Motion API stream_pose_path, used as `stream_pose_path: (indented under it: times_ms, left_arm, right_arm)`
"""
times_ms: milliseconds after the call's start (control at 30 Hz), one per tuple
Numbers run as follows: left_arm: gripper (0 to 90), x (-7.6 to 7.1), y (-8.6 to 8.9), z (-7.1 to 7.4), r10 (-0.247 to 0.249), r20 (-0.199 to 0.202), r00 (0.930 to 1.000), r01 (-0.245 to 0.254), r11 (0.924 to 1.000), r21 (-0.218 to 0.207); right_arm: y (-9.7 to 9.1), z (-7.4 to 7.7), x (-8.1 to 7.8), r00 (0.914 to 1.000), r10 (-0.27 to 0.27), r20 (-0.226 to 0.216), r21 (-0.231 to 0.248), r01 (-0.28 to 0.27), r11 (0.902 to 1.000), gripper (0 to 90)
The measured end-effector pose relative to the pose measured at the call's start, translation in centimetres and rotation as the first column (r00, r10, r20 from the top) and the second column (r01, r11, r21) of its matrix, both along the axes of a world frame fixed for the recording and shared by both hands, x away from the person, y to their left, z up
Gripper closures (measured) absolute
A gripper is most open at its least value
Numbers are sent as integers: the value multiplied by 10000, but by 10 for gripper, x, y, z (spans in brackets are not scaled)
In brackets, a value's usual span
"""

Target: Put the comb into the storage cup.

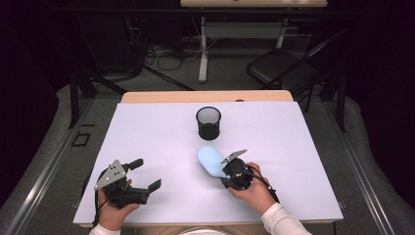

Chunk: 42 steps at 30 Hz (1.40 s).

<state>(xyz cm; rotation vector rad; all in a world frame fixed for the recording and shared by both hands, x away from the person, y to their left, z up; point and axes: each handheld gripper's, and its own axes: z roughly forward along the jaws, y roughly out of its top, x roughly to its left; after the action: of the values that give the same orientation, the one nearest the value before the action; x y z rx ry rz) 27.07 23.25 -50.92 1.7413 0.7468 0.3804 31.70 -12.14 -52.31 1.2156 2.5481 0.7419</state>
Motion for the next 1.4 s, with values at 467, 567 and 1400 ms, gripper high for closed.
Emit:
stream_pose_path:
  times_ms: [467, 567, 1400]
  left_arm:
    - [9, 1, 0, -1, 61, -78, 10000, -61, 10000, -8]
    - [9, 1, 0, -1, 18, -94, 10000, -18, 10000, -23]
    - [11, 2, 1, -2, 81, -16, 10000, -81, 9999, -83]
  right_arm:
    - [5, 8, 0, 9995, 167, 258, 264, -174, 9995, 694]
    - [6, 10, -1, 9991, 261, 331, 291, -270, 9992, 694]
    - [8, 20, -3, 9959, 453, 787, 568, -498, 9971, 694]
